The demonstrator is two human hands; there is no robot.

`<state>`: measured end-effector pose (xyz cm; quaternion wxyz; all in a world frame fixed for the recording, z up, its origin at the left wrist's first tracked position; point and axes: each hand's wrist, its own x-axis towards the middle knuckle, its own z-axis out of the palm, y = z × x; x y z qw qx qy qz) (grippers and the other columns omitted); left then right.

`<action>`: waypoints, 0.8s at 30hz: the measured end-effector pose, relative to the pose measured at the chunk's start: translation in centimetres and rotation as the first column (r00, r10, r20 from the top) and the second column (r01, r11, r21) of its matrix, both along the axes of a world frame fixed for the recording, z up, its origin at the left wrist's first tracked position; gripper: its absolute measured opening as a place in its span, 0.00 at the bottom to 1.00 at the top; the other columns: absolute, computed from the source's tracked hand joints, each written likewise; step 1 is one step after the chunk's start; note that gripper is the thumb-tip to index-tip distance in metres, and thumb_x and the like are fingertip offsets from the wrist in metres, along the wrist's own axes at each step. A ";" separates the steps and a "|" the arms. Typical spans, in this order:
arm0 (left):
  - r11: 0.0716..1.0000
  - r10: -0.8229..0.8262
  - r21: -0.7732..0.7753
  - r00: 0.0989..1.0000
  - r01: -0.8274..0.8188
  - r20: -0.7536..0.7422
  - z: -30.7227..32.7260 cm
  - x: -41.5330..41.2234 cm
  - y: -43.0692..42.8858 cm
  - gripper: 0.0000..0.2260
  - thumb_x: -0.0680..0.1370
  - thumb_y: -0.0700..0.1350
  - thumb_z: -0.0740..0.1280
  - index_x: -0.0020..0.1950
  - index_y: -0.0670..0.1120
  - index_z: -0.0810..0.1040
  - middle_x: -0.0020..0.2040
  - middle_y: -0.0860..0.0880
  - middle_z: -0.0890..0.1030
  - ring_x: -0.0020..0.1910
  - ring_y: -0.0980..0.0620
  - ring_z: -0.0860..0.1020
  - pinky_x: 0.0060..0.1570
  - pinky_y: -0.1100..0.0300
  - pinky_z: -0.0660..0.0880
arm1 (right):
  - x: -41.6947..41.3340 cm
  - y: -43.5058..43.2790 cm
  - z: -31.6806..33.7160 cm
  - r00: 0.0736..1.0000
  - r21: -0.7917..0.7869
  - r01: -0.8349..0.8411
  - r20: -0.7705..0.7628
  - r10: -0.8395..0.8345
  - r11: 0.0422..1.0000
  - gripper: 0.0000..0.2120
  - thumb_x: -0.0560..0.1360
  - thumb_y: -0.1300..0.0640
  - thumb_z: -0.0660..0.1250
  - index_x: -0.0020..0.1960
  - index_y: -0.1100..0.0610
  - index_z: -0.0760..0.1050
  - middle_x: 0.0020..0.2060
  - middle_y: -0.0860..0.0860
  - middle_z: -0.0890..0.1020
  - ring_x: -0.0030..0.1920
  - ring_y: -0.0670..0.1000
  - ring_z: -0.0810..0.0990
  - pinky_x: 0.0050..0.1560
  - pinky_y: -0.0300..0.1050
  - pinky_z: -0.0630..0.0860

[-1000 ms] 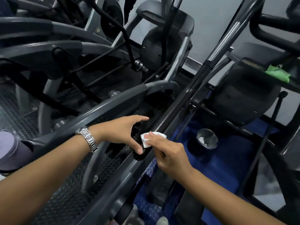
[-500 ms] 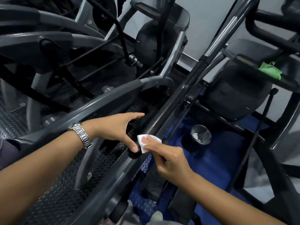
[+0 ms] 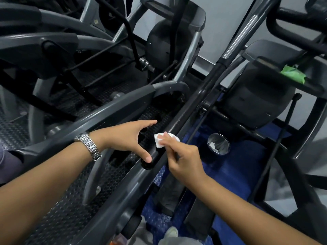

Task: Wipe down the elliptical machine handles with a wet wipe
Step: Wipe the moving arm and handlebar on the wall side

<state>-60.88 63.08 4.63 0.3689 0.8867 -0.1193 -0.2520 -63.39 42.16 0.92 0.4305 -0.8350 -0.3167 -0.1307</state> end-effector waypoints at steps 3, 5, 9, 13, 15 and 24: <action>1.000 0.004 -0.017 1.000 -0.004 -0.011 -0.1 -0.1 0.0 0.54 0.59 0.56 0.80 0.77 0.58 0.51 0.76 0.57 0.56 0.74 0.58 0.55 0.68 0.65 0.54 | -1.5 -0.5 -0.5 0.999 -0.032 -0.010 0.044 0.011 0.999 0.13 0.72 0.72 0.65 0.55 0.63 0.80 0.54 0.50 0.82 0.52 0.47 0.81 0.53 0.33 0.77; 1.000 0.013 -0.025 1.000 -0.014 -0.017 -0.3 -0.2 0.1 0.54 0.58 0.58 0.80 0.77 0.58 0.52 0.76 0.57 0.56 0.74 0.58 0.55 0.69 0.64 0.54 | -1.1 -1.3 -0.7 0.998 -0.015 0.042 0.049 -0.041 0.999 0.14 0.71 0.71 0.66 0.54 0.61 0.80 0.51 0.48 0.82 0.47 0.44 0.83 0.47 0.32 0.78; 1.000 0.015 -0.020 1.000 -0.015 -0.005 -0.6 0.0 0.1 0.54 0.57 0.58 0.80 0.76 0.59 0.52 0.76 0.58 0.57 0.74 0.58 0.55 0.68 0.64 0.54 | -0.7 -0.6 -0.6 0.989 0.013 0.144 -0.023 -0.144 0.989 0.15 0.71 0.71 0.67 0.54 0.59 0.81 0.46 0.46 0.83 0.43 0.33 0.79 0.44 0.28 0.75; 0.998 0.004 -0.055 1.000 -0.004 -0.011 -0.4 0.0 0.1 0.50 0.59 0.56 0.80 0.76 0.58 0.56 0.75 0.59 0.59 0.73 0.58 0.58 0.66 0.65 0.57 | -2.7 -1.4 -1.3 0.997 -0.066 0.072 -0.008 -0.073 0.995 0.14 0.69 0.74 0.69 0.52 0.63 0.81 0.39 0.53 0.85 0.35 0.26 0.70 0.43 0.19 0.67; 0.976 0.030 -0.214 0.999 -0.039 -0.044 -0.3 0.3 0.0 0.43 0.62 0.53 0.78 0.74 0.55 0.63 0.73 0.56 0.64 0.71 0.60 0.62 0.68 0.64 0.61 | -1.9 -1.8 -1.5 0.993 -0.046 0.117 -0.012 -0.118 0.992 0.14 0.69 0.74 0.69 0.51 0.61 0.82 0.38 0.49 0.84 0.34 0.26 0.71 0.40 0.20 0.67; 0.781 0.402 -0.505 0.915 -0.368 -0.045 -2.5 1.8 -3.7 0.12 0.76 0.33 0.67 0.59 0.39 0.78 0.52 0.42 0.82 0.46 0.53 0.80 0.48 0.65 0.78 | -2.4 -2.5 -1.9 0.998 -0.047 0.049 0.031 -0.047 0.998 0.13 0.70 0.72 0.68 0.52 0.62 0.81 0.51 0.55 0.84 0.51 0.37 0.80 0.47 0.33 0.78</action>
